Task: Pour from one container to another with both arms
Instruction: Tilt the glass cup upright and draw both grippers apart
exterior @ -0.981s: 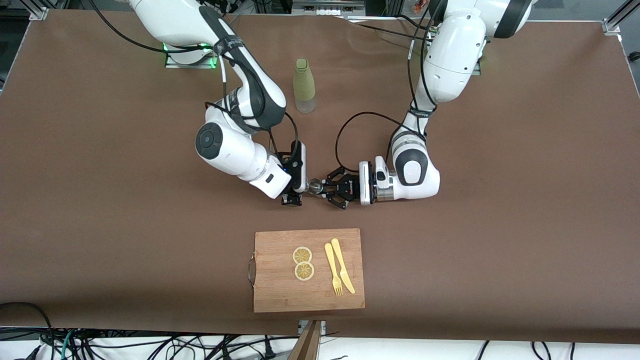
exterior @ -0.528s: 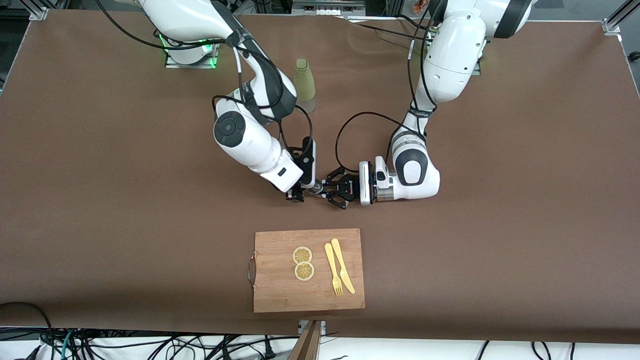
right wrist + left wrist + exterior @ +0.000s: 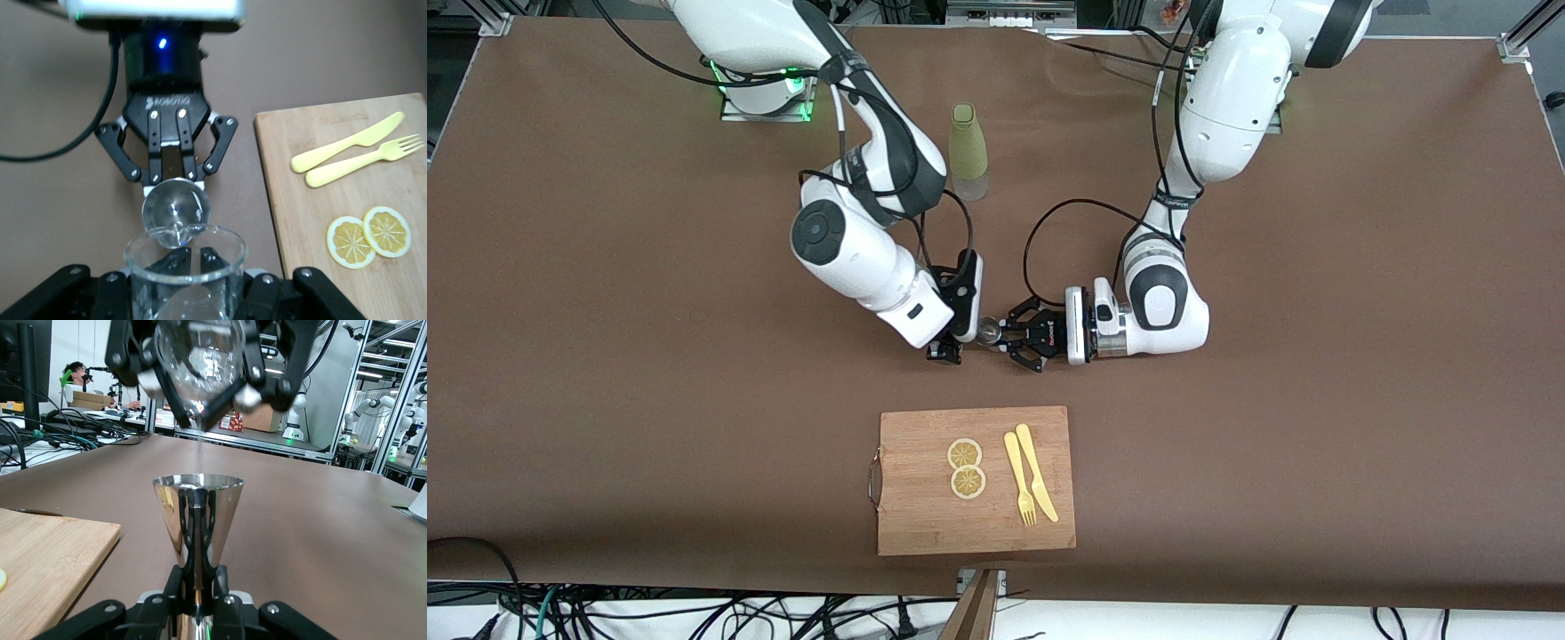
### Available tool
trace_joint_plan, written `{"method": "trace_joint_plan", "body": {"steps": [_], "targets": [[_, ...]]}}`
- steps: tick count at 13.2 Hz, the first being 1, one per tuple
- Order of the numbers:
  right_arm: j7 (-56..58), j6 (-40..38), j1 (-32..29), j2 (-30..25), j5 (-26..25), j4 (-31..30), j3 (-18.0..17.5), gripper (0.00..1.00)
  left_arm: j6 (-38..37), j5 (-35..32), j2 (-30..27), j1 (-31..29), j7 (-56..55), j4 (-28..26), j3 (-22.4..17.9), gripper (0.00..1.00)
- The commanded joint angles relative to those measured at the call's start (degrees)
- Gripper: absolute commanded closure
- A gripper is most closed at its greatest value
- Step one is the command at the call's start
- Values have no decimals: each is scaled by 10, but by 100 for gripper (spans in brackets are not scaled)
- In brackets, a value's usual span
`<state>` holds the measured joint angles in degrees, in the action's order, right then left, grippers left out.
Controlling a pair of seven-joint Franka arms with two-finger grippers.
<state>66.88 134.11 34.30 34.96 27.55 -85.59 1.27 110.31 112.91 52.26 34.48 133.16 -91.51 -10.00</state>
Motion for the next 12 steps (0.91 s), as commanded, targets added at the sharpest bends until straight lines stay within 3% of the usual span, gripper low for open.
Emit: {"method": "trace_joint_plan", "body": {"steps": [1, 3, 5, 9, 12], "targets": [[7, 4, -5, -21, 44, -17, -3, 100, 12, 21, 4, 9, 11, 10, -5, 100], [20, 4, -5, -28, 79, -17, -4, 100, 11, 20, 3, 8, 11, 10, -5, 100], [98, -4, -19, -39, 155, -22, -3, 100, 10, 17, 0, 5, 16, 9, -5, 100], [188, -67, -84, -38, 221, -23, -3, 100, -10, 14, -9, -27, 39, 3, -6, 100], [301, -146, -152, -31, 305, -24, -4, 100, -77, 8, -10, -73, 71, -3, -6, 100]]}}
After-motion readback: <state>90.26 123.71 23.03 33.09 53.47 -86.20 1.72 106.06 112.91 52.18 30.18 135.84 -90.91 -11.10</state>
